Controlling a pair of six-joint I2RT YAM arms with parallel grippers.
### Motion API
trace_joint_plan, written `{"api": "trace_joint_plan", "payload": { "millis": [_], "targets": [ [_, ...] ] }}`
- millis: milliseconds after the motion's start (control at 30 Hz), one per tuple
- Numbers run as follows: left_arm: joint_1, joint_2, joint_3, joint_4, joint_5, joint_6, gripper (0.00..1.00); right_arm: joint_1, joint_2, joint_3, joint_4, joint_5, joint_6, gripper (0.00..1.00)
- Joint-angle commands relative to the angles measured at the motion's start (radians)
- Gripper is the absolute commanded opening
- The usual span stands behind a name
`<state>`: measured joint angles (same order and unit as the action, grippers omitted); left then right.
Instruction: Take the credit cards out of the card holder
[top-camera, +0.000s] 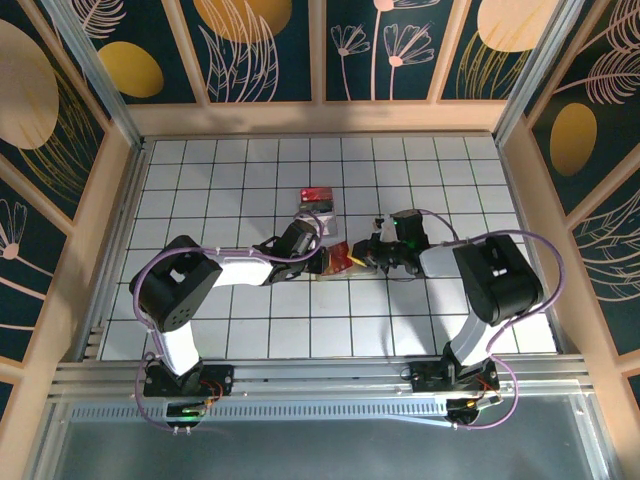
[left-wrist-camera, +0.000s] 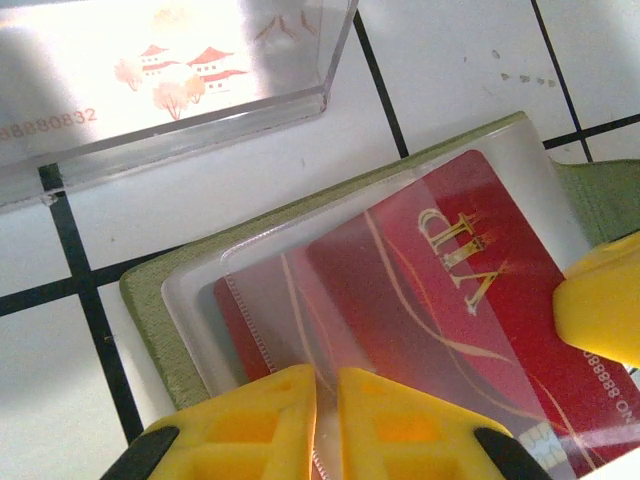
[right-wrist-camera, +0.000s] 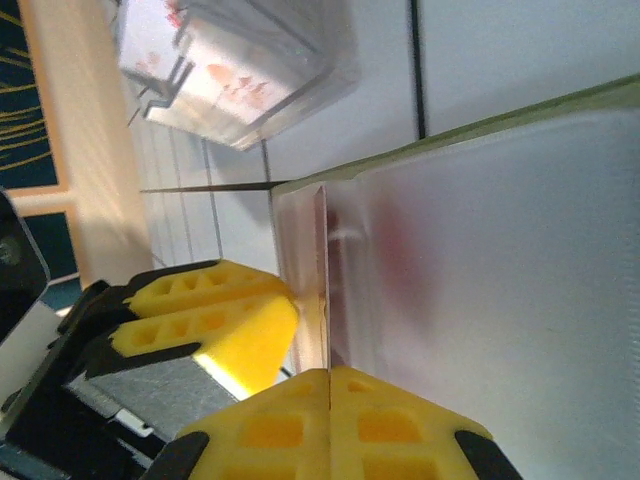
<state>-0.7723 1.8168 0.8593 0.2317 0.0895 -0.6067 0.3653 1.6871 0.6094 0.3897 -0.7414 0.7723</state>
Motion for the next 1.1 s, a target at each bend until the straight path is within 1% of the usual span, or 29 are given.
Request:
{"api": "trace_joint_plan", "payload": {
  "millis": [0, 167, 433, 533, 667, 833, 900, 1033, 1067],
  "targets": [
    [-0.008, 0.015, -0.029, -0.082, -0.005, -0.013, 0.15, -0.015, -0.053, 0.019, -0.1, 0.069, -0.064, 0.01],
    [-0.008, 0.001, -0.029, -0.077, -0.016, -0.013, 0.15, -0.027, -0.1, 0.032, -0.198, 0.146, -0.12, 0.0],
    [-0.007, -0.042, -0.008, -0.079, -0.024, -0.016, 0.24, -0.049, -0.186, 0.044, -0.272, 0.21, -0.208, 0.0],
    [-0.008, -0.074, -0.002, -0.086, -0.033, -0.019, 0.31, -0.053, -0.221, 0.05, -0.289, 0.225, -0.238, 0.0],
    [-0.008, -0.138, 0.001, -0.094, -0.077, -0.028, 0.41, -0.06, -0.275, 0.057, -0.292, 0.229, -0.261, 0.0],
    [-0.004, -0.213, 0.007, -0.075, -0.13, -0.047, 0.51, -0.061, -0.345, 0.048, -0.207, 0.198, -0.226, 0.0],
    [0.001, -0.231, 0.012, -0.045, -0.123, -0.05, 0.52, -0.06, -0.366, 0.036, -0.138, 0.181, -0.188, 0.0],
    [0.013, -0.26, 0.005, 0.063, -0.106, -0.073, 0.63, -0.061, -0.383, 0.001, 0.056, 0.14, -0.077, 0.0],
    [0.02, -0.264, 0.003, 0.095, -0.097, -0.082, 0.63, -0.061, -0.382, -0.007, 0.107, 0.132, -0.049, 0.0]
  ]
}}
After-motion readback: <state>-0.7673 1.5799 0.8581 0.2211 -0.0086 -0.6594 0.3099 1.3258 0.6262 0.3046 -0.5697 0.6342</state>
